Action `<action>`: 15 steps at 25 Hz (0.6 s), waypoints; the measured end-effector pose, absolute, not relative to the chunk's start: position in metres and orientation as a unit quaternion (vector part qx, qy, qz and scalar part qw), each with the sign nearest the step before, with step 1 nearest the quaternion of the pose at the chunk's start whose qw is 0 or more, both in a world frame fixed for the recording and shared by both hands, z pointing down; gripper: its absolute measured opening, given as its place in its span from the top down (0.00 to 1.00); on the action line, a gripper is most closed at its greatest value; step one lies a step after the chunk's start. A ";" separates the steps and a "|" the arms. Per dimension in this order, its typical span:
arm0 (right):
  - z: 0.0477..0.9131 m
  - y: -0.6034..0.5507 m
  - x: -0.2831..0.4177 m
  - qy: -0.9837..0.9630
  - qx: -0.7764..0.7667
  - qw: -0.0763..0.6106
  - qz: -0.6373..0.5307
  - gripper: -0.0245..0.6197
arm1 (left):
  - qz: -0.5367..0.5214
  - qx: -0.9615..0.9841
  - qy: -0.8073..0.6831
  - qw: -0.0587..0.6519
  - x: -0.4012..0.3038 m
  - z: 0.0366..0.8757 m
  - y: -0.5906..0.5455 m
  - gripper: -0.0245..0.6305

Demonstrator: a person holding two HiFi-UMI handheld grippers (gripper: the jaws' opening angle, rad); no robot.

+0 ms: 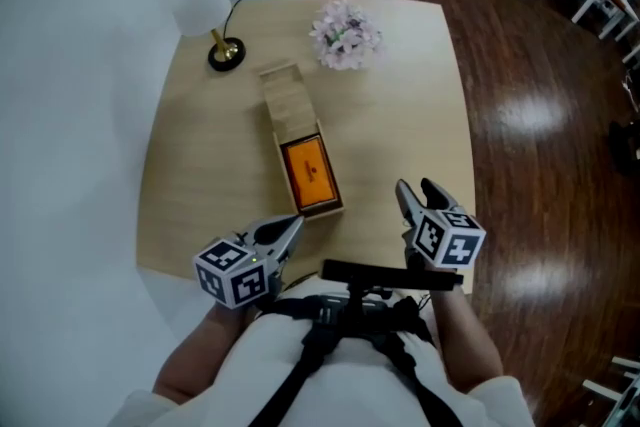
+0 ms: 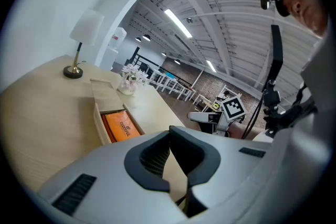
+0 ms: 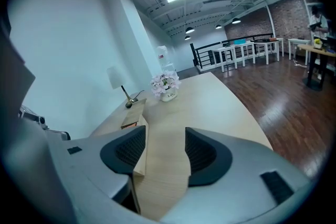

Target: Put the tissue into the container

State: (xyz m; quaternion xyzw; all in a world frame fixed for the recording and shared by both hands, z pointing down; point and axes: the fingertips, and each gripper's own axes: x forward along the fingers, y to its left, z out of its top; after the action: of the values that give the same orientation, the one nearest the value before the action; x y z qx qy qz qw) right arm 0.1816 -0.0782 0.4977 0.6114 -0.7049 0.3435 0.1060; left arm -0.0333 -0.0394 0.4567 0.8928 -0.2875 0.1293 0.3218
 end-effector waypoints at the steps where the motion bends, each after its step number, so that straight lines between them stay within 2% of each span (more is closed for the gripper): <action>1: 0.498 -0.074 0.185 -0.703 0.614 0.103 0.345 0.59 | 0.136 0.895 -0.282 0.319 -0.029 0.457 -0.037 0.96; 7: 0.509 -0.046 0.204 -0.685 0.636 0.093 0.344 0.64 | 0.161 0.903 -0.261 0.302 -0.011 0.457 -0.028 0.96; 12: 0.509 -0.032 0.202 -0.686 0.636 0.088 0.344 0.72 | 0.169 0.906 -0.250 0.296 -0.004 0.458 -0.024 0.96; 15: 0.506 -0.027 0.199 -0.687 0.636 0.092 0.339 0.82 | 0.177 0.907 -0.246 0.293 -0.002 0.459 -0.023 0.96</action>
State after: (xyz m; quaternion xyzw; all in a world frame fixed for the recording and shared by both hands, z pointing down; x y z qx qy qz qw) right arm 0.1993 -0.0267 0.5057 0.6364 -0.6866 0.3393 0.0920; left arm -0.0025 -0.0226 0.4585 0.9066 -0.2459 0.1773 0.2935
